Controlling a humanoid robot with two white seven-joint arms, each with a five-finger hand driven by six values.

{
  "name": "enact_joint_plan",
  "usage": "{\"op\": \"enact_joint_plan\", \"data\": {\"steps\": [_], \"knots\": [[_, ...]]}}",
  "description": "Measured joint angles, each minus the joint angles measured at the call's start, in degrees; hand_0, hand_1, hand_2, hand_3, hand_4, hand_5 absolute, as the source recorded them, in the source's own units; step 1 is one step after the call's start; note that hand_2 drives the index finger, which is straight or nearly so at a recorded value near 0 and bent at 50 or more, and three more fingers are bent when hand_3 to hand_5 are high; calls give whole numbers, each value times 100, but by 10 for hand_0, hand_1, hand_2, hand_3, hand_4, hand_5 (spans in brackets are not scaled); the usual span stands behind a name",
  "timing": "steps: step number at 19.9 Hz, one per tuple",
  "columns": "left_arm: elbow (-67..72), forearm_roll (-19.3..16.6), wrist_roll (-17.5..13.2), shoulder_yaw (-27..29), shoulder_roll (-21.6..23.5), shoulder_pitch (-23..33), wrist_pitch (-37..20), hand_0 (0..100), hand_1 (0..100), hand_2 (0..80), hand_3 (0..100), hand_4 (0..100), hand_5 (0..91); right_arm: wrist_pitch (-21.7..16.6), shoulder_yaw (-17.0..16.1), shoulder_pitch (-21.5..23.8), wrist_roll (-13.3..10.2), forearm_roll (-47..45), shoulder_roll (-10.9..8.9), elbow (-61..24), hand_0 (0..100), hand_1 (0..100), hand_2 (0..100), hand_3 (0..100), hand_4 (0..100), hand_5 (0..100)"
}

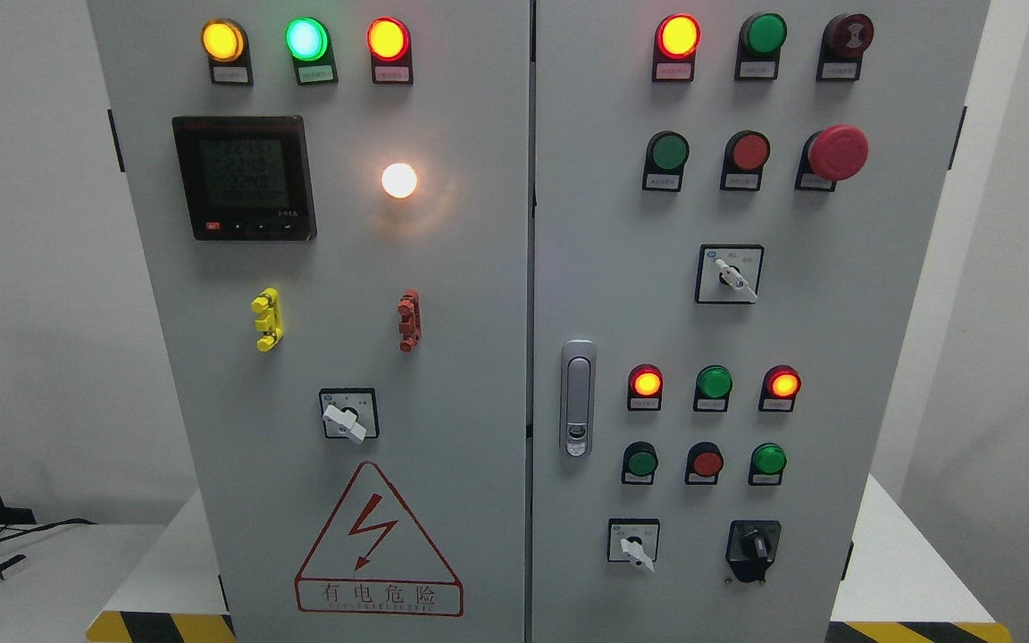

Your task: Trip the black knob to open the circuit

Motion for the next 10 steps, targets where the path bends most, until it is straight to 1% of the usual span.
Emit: {"op": "enact_joint_plan", "data": {"steps": [5,8,10], "knots": [[0,0,0,0,0,0,0,120,389,0,0,0,0,184,-137,-582,-76,-9,-126,-207,244,604,375,666,620,548],[0,0,0,0,0,0,0,120,389,0,0,0,0,482,-201,-929,-94,-12,-177,-279,249,604,381,674,631,565],[0,0,0,0,0,0,0,120,389,0,0,0,0,614,-229,-1171,-97,-14,-205,-291,233,628,391,699,654,596]]}}
